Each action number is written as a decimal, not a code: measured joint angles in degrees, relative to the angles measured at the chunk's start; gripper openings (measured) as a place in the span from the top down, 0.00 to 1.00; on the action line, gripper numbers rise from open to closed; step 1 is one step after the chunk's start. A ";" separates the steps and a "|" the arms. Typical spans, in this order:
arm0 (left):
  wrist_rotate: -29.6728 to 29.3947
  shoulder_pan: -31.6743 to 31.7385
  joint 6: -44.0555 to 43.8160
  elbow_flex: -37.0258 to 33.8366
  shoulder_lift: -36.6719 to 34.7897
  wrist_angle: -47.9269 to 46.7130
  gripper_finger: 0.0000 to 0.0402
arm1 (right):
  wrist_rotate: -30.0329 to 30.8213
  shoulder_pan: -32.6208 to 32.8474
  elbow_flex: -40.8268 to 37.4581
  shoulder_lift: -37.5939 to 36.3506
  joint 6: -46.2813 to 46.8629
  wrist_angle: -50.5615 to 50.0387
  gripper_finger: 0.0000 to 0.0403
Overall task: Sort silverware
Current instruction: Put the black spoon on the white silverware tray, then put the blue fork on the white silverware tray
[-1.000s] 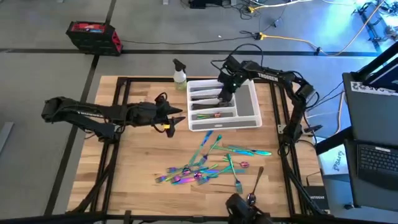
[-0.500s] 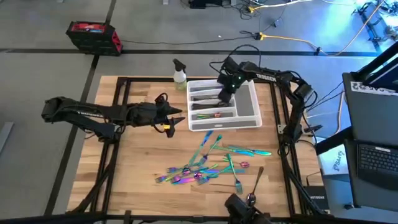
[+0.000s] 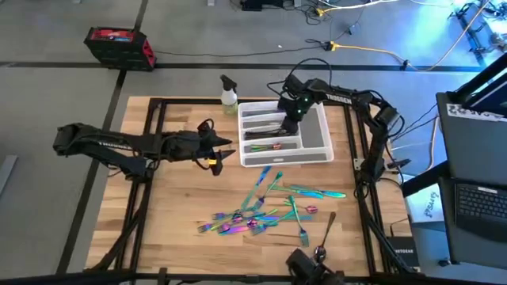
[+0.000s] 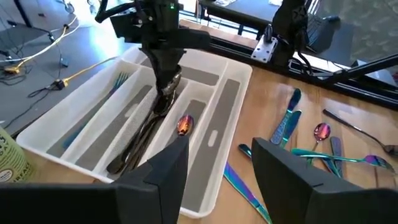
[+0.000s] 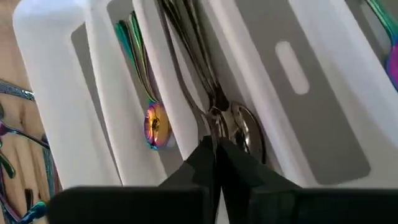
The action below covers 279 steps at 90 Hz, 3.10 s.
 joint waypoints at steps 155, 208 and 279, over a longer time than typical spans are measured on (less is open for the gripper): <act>0.04 -0.30 -0.92 -0.02 0.00 -2.70 0.60 | 3.39 1.63 -0.02 7.23 2.54 5.53 0.95; 0.03 -0.83 -0.90 -0.02 0.04 -3.02 0.60 | 10.05 2.17 -0.02 -3.85 5.64 5.43 0.60; 1.86 -15.25 0.43 -0.02 24.63 0.64 0.60 | 23.43 45.21 0.02 -9.94 -3.04 5.89 0.60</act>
